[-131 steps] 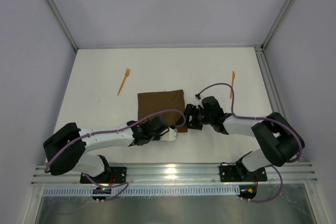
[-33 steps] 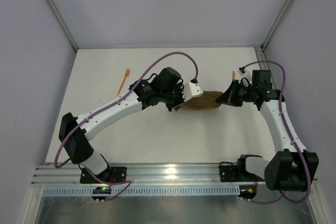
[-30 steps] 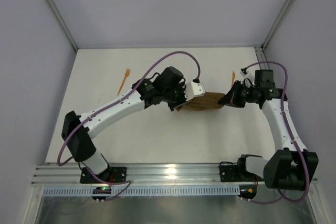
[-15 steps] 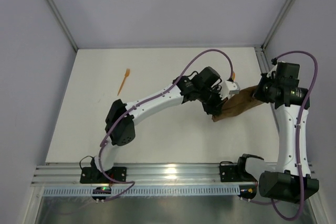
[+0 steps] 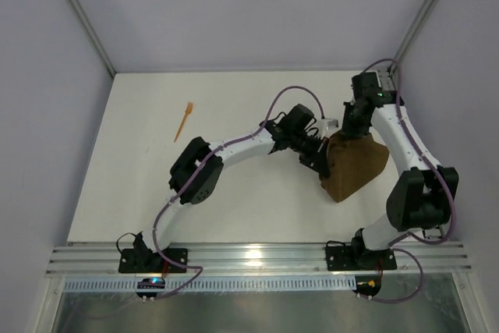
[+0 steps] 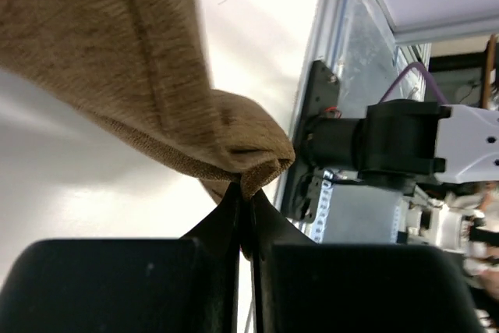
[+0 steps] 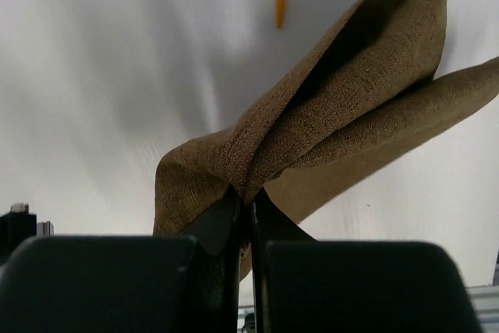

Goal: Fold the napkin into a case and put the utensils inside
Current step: Turn over the upper triangle folded napkin at the center of the board.

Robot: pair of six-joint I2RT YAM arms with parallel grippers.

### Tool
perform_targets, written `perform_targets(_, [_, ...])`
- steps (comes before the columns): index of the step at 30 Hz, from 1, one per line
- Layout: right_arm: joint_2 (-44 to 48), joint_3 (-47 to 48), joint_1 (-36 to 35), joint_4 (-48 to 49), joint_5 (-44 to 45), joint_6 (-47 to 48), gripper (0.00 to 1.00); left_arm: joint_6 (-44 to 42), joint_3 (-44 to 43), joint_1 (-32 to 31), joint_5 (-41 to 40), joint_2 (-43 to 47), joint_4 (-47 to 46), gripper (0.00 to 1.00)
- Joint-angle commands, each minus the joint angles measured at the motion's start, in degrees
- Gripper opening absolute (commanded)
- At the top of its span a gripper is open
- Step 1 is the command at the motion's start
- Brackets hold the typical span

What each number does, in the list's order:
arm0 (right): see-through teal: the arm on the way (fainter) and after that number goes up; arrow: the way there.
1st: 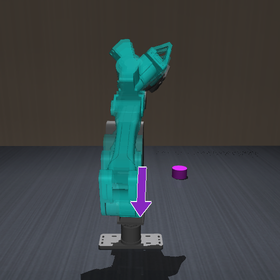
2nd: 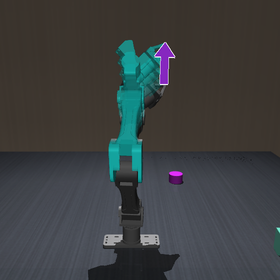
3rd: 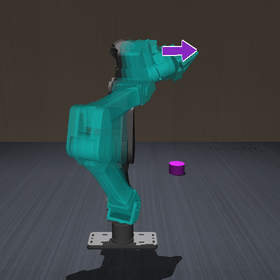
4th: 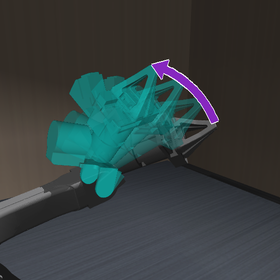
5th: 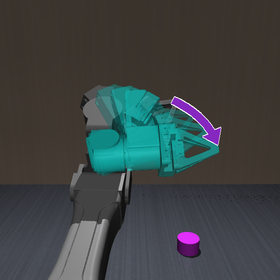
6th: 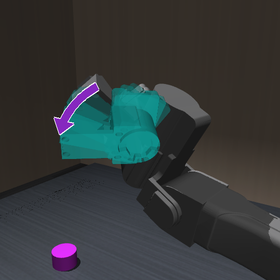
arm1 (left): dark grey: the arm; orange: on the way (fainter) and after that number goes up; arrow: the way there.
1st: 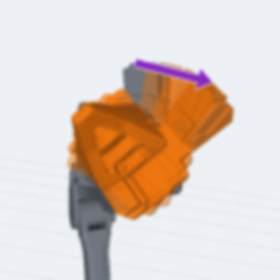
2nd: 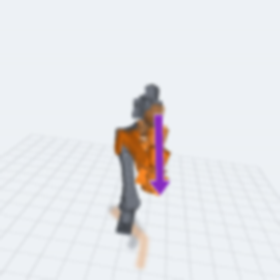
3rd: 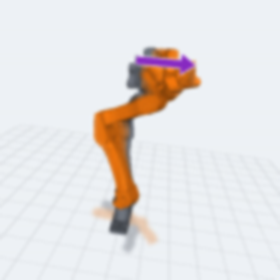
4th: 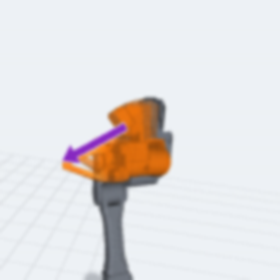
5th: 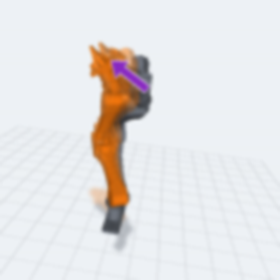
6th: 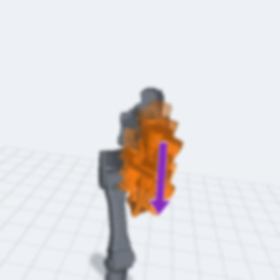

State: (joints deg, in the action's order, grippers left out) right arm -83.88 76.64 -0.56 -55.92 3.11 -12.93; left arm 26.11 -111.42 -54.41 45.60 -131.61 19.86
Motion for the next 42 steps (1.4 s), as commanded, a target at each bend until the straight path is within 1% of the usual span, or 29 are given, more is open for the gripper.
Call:
perform_targets(1, [-8.6, 7.1, -5.2, 6.0, 2.1, -4.3, 0.03, 7.0, 8.1, 5.6, 4.1, 1.4, -9.3, 0.00])
perform_targets(2, [-10.8, 8.8, -7.1, 6.3, 2.0, -4.8, 0.03, 8.1, 11.0, 6.8, 4.8, 2.8, -11.4, 0.00])
perform_targets(3, [-13.3, 10.2, -8.0, 6.8, 2.0, -5.3, 0.03, 9.6, 14.1, 7.9, 5.4, 3.5, -17.1, 0.00])
perform_targets(4, [-17.2, 12.8, -9.2, 7.3, 1.6, -6.7, 0.03, 11.3, 17.1, 9.2, 5.5, 4.1, -19.2, 0.00])
perform_targets(5, [-19.0, 14.1, -10.3, 8.0, 1.0, -7.5, 0.03, 14.2, 22.1, 11.8, 5.5, 5.0, -22.4, 0.00])
perform_targets(6, [-20.9, 15.5, -12.8, 9.3, 0.7, -8.1, 0.03, 14.9, 24.1, 13.0, 5.0, 5.4, -24.9, 0.00])
perform_targets(7, [-24.6, 18.4, -14.1, 9.9, 0.5, -9.4, 0.03, 14.9, 25.7, 14.2, 4.7, 5.8, -25.3, 0.00])
perform_targets(9, [-28.7, 21.8, -17.3, 10.6, 0.0, -10.6, 0.03, 13.8, 29.7, 17.1, 3.8, 7.3, -25.2, 0.00])
perform_targets(10, [-32.8, 25.5, -18.0, 10.5, -0.6, -11.8, 0.03, 13.3, 30.9, 18.5, 3.1, 8.0, -24.8, 0.00])
perform_targets(13, [-38.4, 32.3, -20.7, 10.2, -2.2, -13.4, 0.03, 12.0, 34.5, 20.6, 1.4, 10.0, -23.0, 0.00])
perform_targets(15, [-42.5, 35.0, -21.8, 10.7, -2.2, -15.3, 0.03, 11.3, 36.6, 21.6, 1.0, 10.7, -21.5, 0.01])
perform_targets(19, [-45.8, 38.0, -24.5, 14.2, -5.7, -17.9, 0.15, 9.1, 39.2, 25.2, -1.7, 12.5, -18.6, 0.02])
perform_targets(21, [-46.6, 38.2, -25.5, 16.5, -6.7, -19.1, 0.20, 8.3, 40.4, 26.6, -2.3, 13.3, -17.2, 0.02])
perform_targets(22, [-46.9, 38.4, -25.5, 17.2, -6.7, -19.4, 0.20, 8.1, 40.7, 27.1, -2.3, 13.3, -16.5, 0.02])
perform_targets(23, [-47.3, 38.6, -25.9, 18.6, -8.1, -19.7, 0.25, 8.1, 41.3, 27.5, -2.4, 13.9, -16.3, 0.02])
perform_targets(24, [-48.0, 38.8, -26.2, 19.3, -9.0, -20.6, 0.27, 8.0, 41.9, 28.0, -2.4, 14.4, -16.4, 0.02])
perform_targets(25, [-48.2, 39.2, -26.4, 20.0, -10.0, -21.0, 0.30, 8.3, 43.5, 29.1, -2.4, 14.8, -16.8, 0.02])
perform_targets(26, [-48.5, 39.4, -27.0, 21.5, -11.7, -21.2, 0.39, 8.5, 44.2, 29.7, -2.2, 15.7, -17.3, 0.02])
perform_targets(29, [-48.3, 40.3, -28.1, 24.0, -12.9, -21.0, 0.52, 9.0, 46.4, 31.7, -1.6, 17.3, -18.0, 0.01])
perform_targets(31, [-47.2, 41.5, -28.3, 24.5, -14.2, -20.0, 0.64, 9.5, 47.3, 33.2, -0.8, 18.0, -18.0, 0.02])
perform_targets(32, [-46.6, 42.2, -28.3, 23.8, -14.4, -19.3, 0.68, 9.8, 48.3, 33.8, -0.5, 18.4, -18.5, 0.02])
perform_targets(33, [-45.9, 42.9, -28.3, 22.7, -12.7, -18.4, 0.73, 10.4, 48.7, 35.2, 0.4, 18.9, -19.3, 0.01])
perform_targets(35, [-42.3, 44.2, -28.4, 19.1, -10.0, -14.7, 0.76, 11.9, 49.4, 36.5, 0.7, 19.2, -19.4, 0.02])
perform_targets(36, [-40.8, 43.0, -28.0, 18.1, -7.0, -13.7, 0.80, 12.1, 49.5, 37.3, 0.8, 19.1, -19.3, 0.01])
perform_targets(37, [-38.9, 41.7, -27.7, 17.6, -6.0, -12.9, 0.80, 12.1, 49.5, 37.7, 1.0, 19.0, -19.4, 0.01])
perform_targets(38, [-34.9, 39.9, -27.3, 16.9, -5.3, -11.7, 0.80, 12.5, 49.6, 38.0, 1.1, 18.8, -19.4, 0.01])
perform_targets(40, [-30.7, 33.2, -25.6, 16.8, -5.3, -11.0, 0.82, 13.4, 50.1, 38.8, 2.6, 18.1, -21.3, 0.01])
perform_targets(41, [-26.4, 30.5, -24.9, 17.1, -5.6, -10.5, 0.82, 14.7, 50.2, 39.0, 3.1, 17.7, -21.7, 0.01])
perform_targets(42, [-24.3, 24.8, -24.5, 17.3, -6.4, -10.0, 0.84, 15.4, 50.5, 39.7, 3.4, 17.1, -21.9, 0.01])
